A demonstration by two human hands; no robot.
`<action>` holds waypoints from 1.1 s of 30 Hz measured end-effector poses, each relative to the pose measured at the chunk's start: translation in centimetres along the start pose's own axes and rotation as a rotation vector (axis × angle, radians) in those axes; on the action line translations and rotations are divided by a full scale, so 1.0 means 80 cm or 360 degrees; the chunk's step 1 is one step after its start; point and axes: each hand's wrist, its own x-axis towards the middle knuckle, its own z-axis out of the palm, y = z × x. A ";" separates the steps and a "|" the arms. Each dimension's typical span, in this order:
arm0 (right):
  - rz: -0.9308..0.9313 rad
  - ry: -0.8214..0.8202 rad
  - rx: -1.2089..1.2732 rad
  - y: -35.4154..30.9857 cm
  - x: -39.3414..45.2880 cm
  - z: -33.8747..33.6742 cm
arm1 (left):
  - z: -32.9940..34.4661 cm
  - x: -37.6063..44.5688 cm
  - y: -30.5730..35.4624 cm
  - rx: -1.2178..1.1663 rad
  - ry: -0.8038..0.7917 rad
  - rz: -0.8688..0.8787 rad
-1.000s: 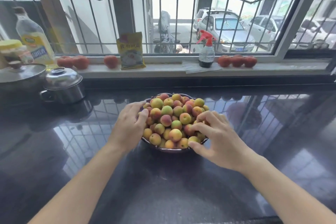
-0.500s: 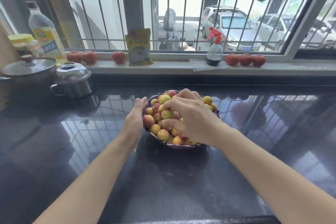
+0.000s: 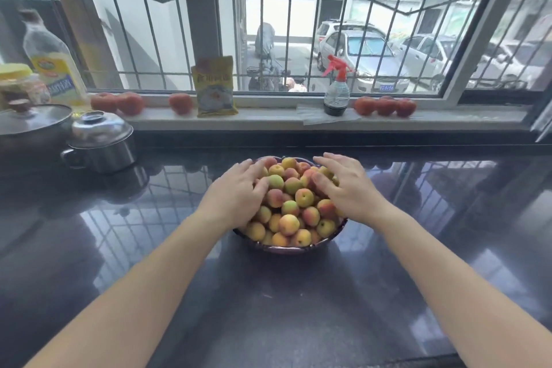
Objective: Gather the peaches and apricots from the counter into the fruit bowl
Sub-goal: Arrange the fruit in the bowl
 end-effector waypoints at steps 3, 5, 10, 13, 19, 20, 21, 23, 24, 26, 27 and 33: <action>0.0121 -0.0272 0.0089 -0.002 0.012 0.007 | -0.004 0.014 0.006 -0.0393 0.0136 -0.0310; 0.0133 -0.0318 0.0142 -0.003 0.017 0.007 | -0.005 0.019 0.011 -0.0554 0.0294 -0.0352; -0.0066 -0.0301 0.0077 -0.018 0.026 -0.004 | 0.000 0.014 0.011 -0.0303 0.0002 0.0081; -0.0183 -0.0504 -0.0186 -0.039 0.052 -0.002 | 0.005 0.019 0.003 -0.0265 0.0150 -0.0031; -0.0001 -0.0796 -0.0485 -0.062 0.112 0.008 | 0.021 0.012 0.008 -0.0479 0.0533 -0.0341; 0.0017 -0.0816 -0.0471 -0.065 0.116 0.009 | 0.020 0.015 0.006 -0.0526 0.0603 -0.0369; 0.0024 -0.0810 -0.0470 -0.067 0.120 0.009 | 0.018 0.020 0.004 -0.0554 0.0637 -0.0395; 0.0041 -0.0753 -0.0420 -0.069 0.122 0.009 | 0.011 0.033 0.001 -0.0534 0.0571 -0.0436; 0.0057 -0.0725 -0.0371 -0.068 0.121 0.008 | 0.007 0.042 0.000 -0.0506 0.0501 -0.0442; 0.0082 -0.0679 -0.0245 -0.063 0.116 0.004 | -0.002 0.064 -0.002 -0.0405 0.0306 -0.0445; 0.0098 -0.0654 -0.0158 -0.059 0.111 -0.001 | -0.007 0.074 0.000 -0.0309 0.0187 -0.0450; 0.0180 -0.0574 0.0324 -0.020 0.082 -0.012 | -0.020 0.094 0.009 -0.0086 -0.0293 -0.0414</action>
